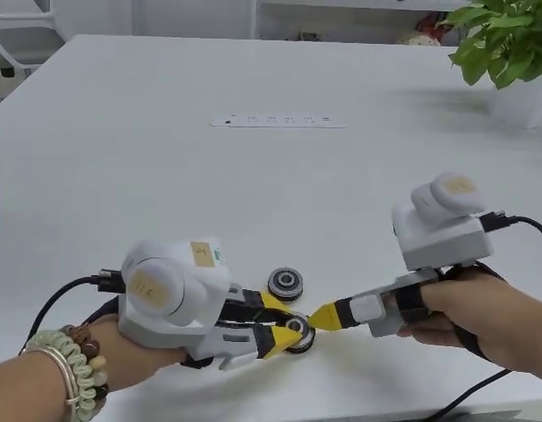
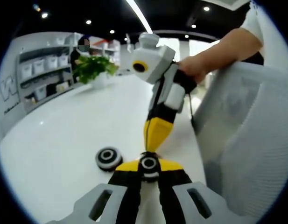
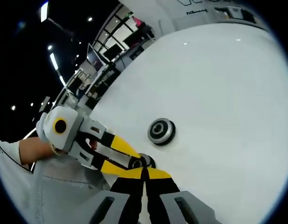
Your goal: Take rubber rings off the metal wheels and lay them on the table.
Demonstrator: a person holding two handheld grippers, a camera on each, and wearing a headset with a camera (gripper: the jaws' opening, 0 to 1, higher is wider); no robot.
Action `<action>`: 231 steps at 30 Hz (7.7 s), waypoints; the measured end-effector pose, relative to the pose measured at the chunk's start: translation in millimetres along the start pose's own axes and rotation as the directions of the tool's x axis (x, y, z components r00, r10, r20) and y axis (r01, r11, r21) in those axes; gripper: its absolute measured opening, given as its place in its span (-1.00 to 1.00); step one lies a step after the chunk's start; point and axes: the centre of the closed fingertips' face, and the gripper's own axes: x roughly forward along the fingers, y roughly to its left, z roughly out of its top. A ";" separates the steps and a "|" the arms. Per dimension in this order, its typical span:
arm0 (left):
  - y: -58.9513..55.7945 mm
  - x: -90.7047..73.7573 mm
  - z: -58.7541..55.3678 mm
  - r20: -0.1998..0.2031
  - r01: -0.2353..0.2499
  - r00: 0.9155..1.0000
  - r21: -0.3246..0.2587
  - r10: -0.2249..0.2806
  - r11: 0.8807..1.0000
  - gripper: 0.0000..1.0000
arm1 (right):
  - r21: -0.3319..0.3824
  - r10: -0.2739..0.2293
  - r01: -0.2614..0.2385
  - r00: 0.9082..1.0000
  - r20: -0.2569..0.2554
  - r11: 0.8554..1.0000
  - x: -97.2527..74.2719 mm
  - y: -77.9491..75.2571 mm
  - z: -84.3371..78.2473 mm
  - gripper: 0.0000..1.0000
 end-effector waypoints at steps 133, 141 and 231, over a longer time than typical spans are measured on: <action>4.7 -4.3 21.9 -0.054 -0.045 0.997 0.031 0.047 0.998 -0.43 | 0.053 0.004 -0.009 0.996 0.090 0.999 -7.6 -0.8 18.8 -1.00; 6.5 -10.7 41.3 -0.002 -0.062 0.998 0.046 0.062 0.997 -0.36 | 0.064 -0.002 -0.005 0.994 0.112 0.998 -10.3 -3.4 23.3 -1.00; 5.8 -172.5 7.5 0.023 -0.379 0.918 -0.242 0.396 0.893 1.00 | -0.300 0.085 -0.045 0.989 0.121 0.953 20.6 82.6 71.1 -1.00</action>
